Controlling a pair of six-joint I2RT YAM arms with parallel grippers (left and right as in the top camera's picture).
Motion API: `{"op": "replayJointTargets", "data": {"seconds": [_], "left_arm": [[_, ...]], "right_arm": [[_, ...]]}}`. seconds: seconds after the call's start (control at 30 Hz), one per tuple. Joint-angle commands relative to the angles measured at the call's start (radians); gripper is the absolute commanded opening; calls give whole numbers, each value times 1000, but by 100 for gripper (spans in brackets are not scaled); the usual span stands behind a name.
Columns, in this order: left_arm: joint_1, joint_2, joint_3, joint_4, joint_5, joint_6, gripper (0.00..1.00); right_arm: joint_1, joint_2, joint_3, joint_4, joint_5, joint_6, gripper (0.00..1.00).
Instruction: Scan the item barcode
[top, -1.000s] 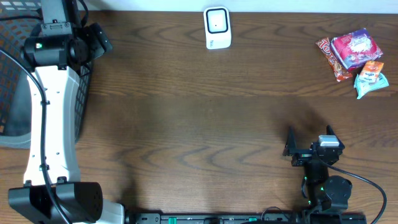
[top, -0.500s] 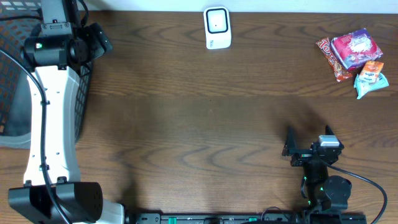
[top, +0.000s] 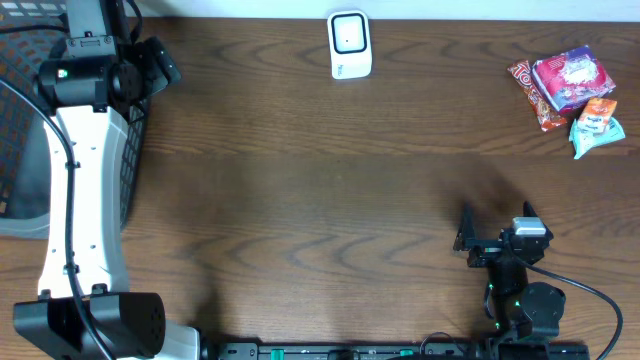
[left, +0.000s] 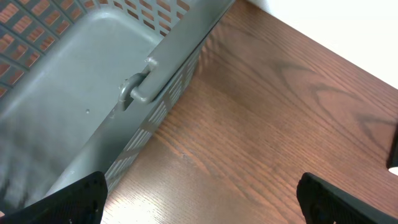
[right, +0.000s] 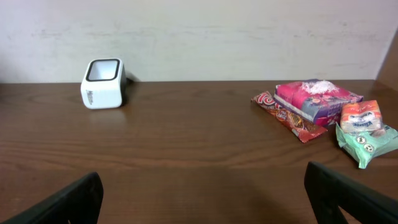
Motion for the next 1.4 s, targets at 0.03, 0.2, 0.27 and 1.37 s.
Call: {"op": "replayJointTargets", "data": {"seconds": [0.03,0.2,0.27,1.37], "left_arm": [[14,-13,6,-2,-20,-10,98],[14,-13,6,-2,-20,-10,98],[14,-13,6,-2,-20,-10,98],[-2,-43,-76,-51,-21,-9,98]], "right_arm": [[10,-7,-5,-1,-2,18,99],[10,-7,-5,-1,-2,18,99],[10,-7,-4,-1,-2,18,99],[10,-7,-5,-1,-2,18,99]]}}
